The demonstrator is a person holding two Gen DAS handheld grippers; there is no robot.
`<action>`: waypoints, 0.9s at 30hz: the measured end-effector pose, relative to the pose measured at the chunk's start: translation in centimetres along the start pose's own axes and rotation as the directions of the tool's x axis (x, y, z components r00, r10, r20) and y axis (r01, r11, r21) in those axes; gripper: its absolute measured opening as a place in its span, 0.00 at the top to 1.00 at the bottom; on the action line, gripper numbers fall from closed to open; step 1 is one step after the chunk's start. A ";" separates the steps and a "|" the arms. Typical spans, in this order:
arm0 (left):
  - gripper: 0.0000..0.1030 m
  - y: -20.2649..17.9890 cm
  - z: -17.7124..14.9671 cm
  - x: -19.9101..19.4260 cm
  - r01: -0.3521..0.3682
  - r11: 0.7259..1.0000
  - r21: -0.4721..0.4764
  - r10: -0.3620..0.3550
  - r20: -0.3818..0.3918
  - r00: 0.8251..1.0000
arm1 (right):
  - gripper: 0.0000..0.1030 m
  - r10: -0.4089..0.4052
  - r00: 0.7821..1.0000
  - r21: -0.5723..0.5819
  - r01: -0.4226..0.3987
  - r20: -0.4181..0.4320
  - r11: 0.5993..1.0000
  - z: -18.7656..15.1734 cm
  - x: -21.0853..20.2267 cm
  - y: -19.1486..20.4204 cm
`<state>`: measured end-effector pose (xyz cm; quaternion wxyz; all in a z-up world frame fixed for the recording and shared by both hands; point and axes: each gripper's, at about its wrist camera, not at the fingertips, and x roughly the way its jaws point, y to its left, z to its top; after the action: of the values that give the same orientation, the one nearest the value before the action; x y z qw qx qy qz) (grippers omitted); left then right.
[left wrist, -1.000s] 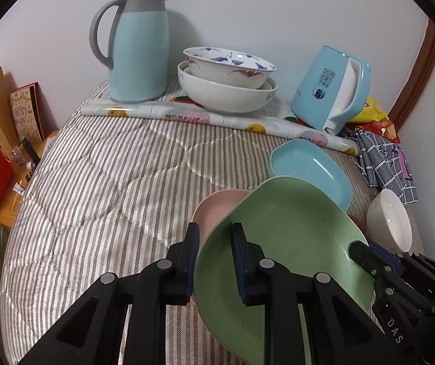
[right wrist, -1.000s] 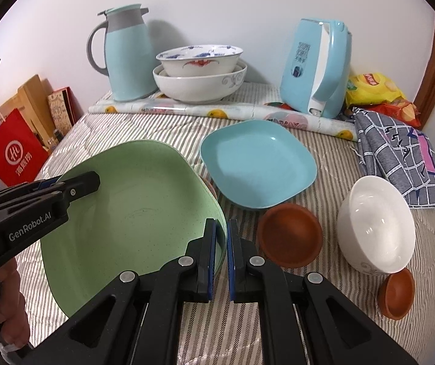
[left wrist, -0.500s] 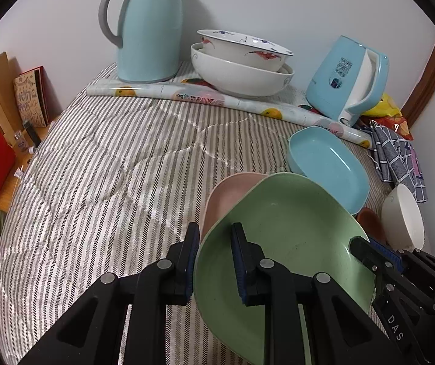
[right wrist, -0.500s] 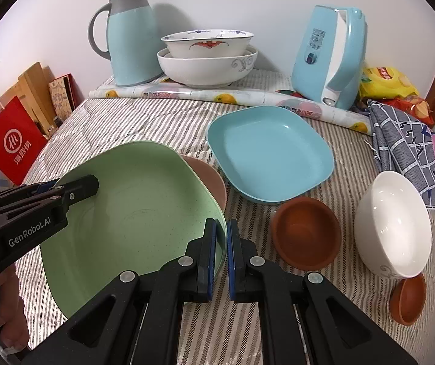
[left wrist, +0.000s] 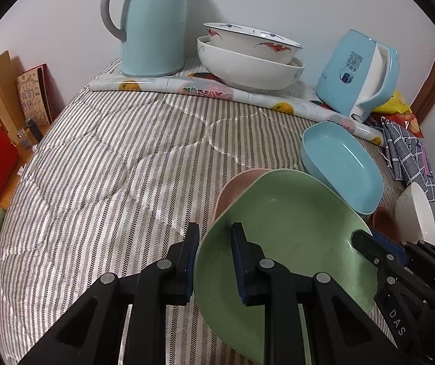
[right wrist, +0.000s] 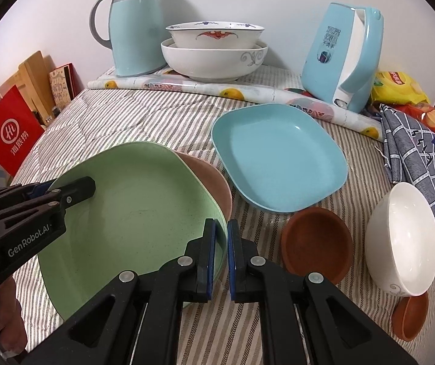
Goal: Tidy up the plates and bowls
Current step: 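Carry the green plate with both grippers over the pink plate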
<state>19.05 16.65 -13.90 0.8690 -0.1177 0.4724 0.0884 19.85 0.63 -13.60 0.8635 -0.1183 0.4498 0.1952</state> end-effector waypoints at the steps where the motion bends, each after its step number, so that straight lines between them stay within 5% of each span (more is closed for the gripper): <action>1: 0.80 0.0 0.0 0.1 -0.001 1.000 0.003 0.001 -0.003 1.000 | 0.93 -0.003 1.000 0.000 0.003 -0.002 1.000 0.0 0.1 -0.1; 20: 0.80 0.3 -0.2 0.8 0.030 1.000 0.000 -0.030 -0.025 0.999 | 0.89 -0.035 0.999 -0.076 0.036 0.013 0.996 1.8 2.2 0.5; 24: 0.58 0.3 -0.3 0.8 0.014 1.000 -0.003 -0.014 -0.051 0.999 | 0.73 -0.012 1.000 -0.062 0.013 0.013 0.998 1.5 1.8 0.2; 27: 0.56 0.4 -0.6 0.3 0.009 1.000 -0.001 -0.009 -0.038 0.999 | 0.68 0.004 1.000 -0.050 -0.003 0.019 0.999 1.0 1.0 0.0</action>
<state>18.61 16.83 -14.51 0.8601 -0.1219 0.4884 0.0825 21.08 1.23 -13.91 0.8642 -0.1371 0.4366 0.2090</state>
